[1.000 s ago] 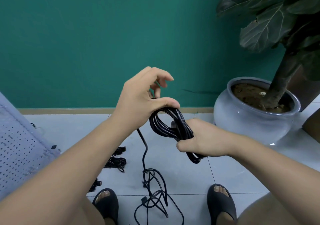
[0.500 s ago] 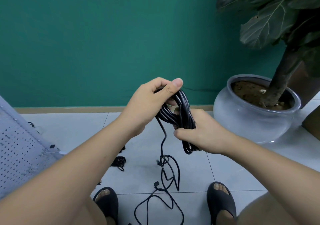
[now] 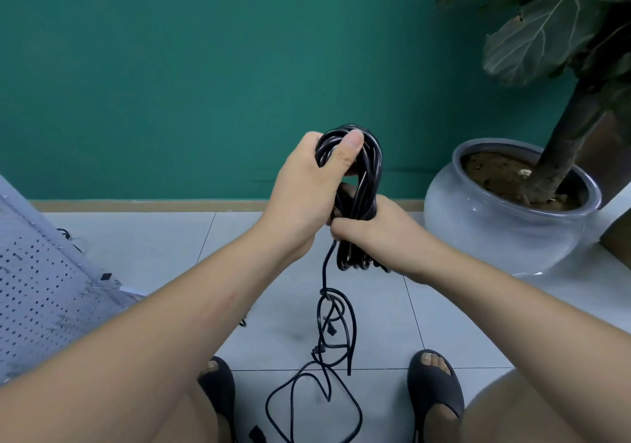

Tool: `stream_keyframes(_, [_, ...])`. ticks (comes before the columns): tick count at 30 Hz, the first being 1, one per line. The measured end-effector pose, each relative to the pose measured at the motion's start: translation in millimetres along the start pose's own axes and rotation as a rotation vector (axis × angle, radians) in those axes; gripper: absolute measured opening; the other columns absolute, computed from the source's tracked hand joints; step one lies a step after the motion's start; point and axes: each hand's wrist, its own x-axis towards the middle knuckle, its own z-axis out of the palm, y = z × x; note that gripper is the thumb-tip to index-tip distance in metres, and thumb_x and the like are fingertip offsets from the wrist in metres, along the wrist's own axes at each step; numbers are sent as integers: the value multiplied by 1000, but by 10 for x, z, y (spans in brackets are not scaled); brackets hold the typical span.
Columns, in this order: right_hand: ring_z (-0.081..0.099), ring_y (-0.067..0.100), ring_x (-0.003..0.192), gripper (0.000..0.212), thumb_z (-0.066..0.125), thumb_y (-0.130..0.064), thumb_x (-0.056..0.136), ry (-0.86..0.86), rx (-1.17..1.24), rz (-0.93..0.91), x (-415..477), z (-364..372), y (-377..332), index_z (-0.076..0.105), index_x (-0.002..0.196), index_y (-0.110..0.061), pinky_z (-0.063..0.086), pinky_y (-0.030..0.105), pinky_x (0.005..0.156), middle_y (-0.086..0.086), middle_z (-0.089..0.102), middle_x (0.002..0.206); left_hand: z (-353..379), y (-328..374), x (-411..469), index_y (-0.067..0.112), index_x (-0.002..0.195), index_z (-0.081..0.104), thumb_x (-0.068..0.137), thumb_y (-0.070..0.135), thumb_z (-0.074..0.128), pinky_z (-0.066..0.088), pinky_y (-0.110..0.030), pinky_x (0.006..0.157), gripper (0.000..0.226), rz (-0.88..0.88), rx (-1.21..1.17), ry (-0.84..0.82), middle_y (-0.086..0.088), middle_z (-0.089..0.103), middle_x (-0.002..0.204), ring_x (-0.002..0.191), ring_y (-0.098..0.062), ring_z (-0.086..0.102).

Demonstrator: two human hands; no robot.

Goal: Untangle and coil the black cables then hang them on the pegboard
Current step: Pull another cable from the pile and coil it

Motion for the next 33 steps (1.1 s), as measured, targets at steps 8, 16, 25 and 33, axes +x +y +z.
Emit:
stream_keyframes(8, [70, 57, 91, 17, 63, -34, 71, -103, 126, 1, 25, 62, 31, 65, 77, -18, 49, 82, 75, 21, 72, 84, 7, 18, 8, 15, 100, 57, 103, 52, 65, 47, -35, 66, 38, 6, 4, -7, 7, 61, 63, 65, -15, 57])
stream_keyframes(16, [41, 28, 62, 33, 59, -21, 71, 14, 167, -11, 47, 78, 14, 35, 76, 1, 36, 44, 57, 13, 41, 68, -63, 31, 24, 12, 105, 62, 103, 53, 66, 52, -41, 78, 41, 39, -89, -82, 8, 63, 70, 74, -17, 62])
stream_keyframes(25, [50, 30, 53, 10, 58, -6, 78, 138, 254, -89, 27, -184, -8, 53, 73, 0, 38, 28, 47, 28, 42, 66, -64, -449, -34, 21, 116, 70, 105, 73, 25, 57, -41, 90, 70, -102, -15, -275, 4, 77, 113, 106, -15, 72])
stream_keyframes(33, [31, 52, 67, 29, 57, -15, 70, 183, 379, -155, 17, -301, -81, 36, 76, 4, 41, 68, 55, 30, 31, 75, -87, -1316, -316, 37, 122, 62, 102, 44, 63, 52, -31, 100, 22, -405, 487, -553, 13, 69, 116, 112, -10, 65])
